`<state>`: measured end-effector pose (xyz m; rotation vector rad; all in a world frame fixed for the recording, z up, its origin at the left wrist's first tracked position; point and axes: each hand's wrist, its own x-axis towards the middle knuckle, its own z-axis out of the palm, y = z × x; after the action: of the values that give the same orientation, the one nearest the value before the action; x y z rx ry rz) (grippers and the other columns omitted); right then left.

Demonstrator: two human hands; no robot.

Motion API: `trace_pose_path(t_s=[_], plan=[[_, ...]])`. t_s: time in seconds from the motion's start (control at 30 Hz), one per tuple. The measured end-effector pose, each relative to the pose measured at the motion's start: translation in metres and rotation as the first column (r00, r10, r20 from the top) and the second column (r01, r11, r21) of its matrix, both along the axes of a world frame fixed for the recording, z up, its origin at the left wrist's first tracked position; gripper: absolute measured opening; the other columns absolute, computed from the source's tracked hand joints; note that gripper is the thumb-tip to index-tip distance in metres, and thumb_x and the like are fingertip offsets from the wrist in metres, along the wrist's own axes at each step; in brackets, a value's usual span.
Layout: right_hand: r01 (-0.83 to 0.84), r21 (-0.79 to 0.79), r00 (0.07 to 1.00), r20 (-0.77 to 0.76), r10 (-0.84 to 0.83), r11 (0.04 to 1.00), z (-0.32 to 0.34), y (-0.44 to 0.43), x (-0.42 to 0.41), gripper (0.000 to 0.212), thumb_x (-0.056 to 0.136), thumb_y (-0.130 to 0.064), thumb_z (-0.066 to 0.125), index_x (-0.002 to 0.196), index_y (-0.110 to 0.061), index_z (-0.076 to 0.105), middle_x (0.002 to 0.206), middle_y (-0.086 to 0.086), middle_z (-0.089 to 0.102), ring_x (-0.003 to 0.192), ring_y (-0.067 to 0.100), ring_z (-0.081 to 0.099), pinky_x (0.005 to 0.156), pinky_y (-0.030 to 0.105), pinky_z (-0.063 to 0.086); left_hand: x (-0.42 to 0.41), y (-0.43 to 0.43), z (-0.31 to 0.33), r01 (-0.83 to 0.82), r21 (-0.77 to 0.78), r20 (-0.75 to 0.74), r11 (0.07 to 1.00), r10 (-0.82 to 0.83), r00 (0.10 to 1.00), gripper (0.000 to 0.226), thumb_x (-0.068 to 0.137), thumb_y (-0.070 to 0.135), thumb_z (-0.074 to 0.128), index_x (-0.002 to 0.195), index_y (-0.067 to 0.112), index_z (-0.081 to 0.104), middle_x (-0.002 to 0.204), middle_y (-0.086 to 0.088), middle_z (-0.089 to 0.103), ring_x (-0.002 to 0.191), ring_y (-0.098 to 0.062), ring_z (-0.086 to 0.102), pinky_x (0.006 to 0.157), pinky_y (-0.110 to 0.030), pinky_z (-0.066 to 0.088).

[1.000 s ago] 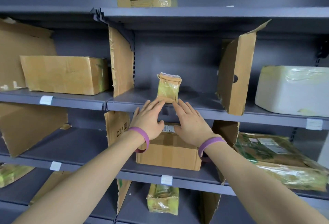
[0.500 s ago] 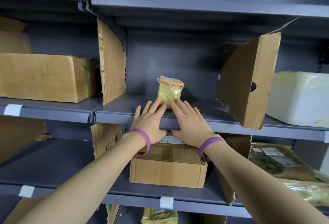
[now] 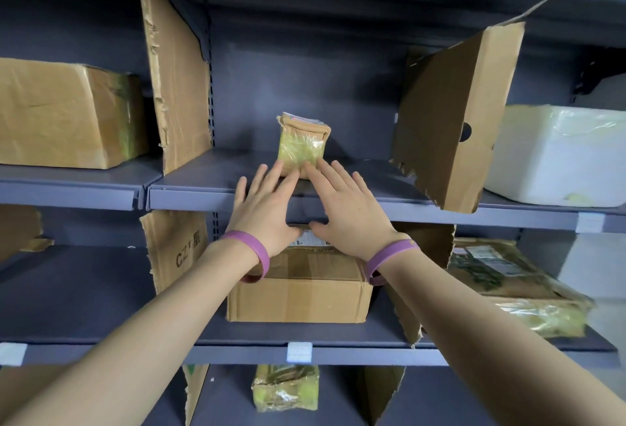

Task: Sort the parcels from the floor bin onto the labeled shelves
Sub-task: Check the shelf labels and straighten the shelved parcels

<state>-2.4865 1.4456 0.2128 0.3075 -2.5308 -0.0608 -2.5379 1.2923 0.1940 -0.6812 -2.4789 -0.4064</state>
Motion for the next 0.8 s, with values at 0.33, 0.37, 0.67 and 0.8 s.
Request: trace_pose_path(t_s=[0.33, 0.37, 0.67, 0.8], plan=[[-0.009, -0.023, 0.999, -0.038, 0.008, 1.0, -0.032, 0.051, 0.068, 0.083, 0.091, -0.031, 0.06, 0.155, -0.023, 0.008, 0.163, 0.001, 0.009, 0.151, 0.026, 0.003, 0.121, 0.045, 0.005, 0.069, 0.043, -0.027, 0.069, 0.127, -0.034, 0.989, -0.065, 0.997, 0.084, 0.084, 0.031, 0.063, 0.15, 0.031, 0.012, 0.16, 0.005, 0.004, 0.147, -0.016, -0.001, 0.118, -0.041, -0.003], [-0.027, -0.038, 0.999, -0.038, 0.025, 0.999, -0.037, 0.059, 0.075, 0.083, 0.091, -0.031, 0.061, 0.155, -0.023, 0.009, 0.163, 0.001, 0.01, 0.151, 0.025, 0.004, 0.121, 0.045, 0.006, 0.077, 0.054, -0.03, 0.077, 0.125, -0.03, 0.989, -0.073, 0.997, 0.082, 0.084, 0.03, 0.062, 0.15, 0.03, 0.013, 0.16, 0.005, 0.005, 0.147, -0.015, -0.001, 0.118, -0.04, -0.003], [-0.107, -0.112, 0.993, 0.045, 0.113, 0.988, -0.092, 0.181, 0.134, 0.083, 0.086, -0.029, 0.059, 0.155, -0.024, 0.013, 0.163, -0.002, 0.013, 0.151, 0.021, 0.009, 0.122, 0.04, 0.015, 0.155, 0.179, -0.081, 0.123, 0.178, 0.023, 0.976, -0.129, 0.991, 0.073, 0.087, 0.024, 0.06, 0.149, 0.024, 0.023, 0.158, 0.006, 0.017, 0.146, -0.013, 0.008, 0.117, -0.031, -0.002], [-0.057, -0.097, 0.989, 0.129, 0.069, 0.994, -0.117, 0.249, 0.153, 0.087, 0.089, -0.035, 0.059, 0.155, -0.028, 0.002, 0.164, -0.005, 0.004, 0.151, 0.02, 0.001, 0.121, 0.04, 0.01, 0.174, 0.24, -0.104, 0.141, 0.139, 0.114, 0.98, -0.157, 0.981, 0.071, 0.089, 0.028, 0.056, 0.15, 0.028, 0.018, 0.159, 0.008, 0.011, 0.146, -0.011, 0.002, 0.118, -0.033, -0.002]])
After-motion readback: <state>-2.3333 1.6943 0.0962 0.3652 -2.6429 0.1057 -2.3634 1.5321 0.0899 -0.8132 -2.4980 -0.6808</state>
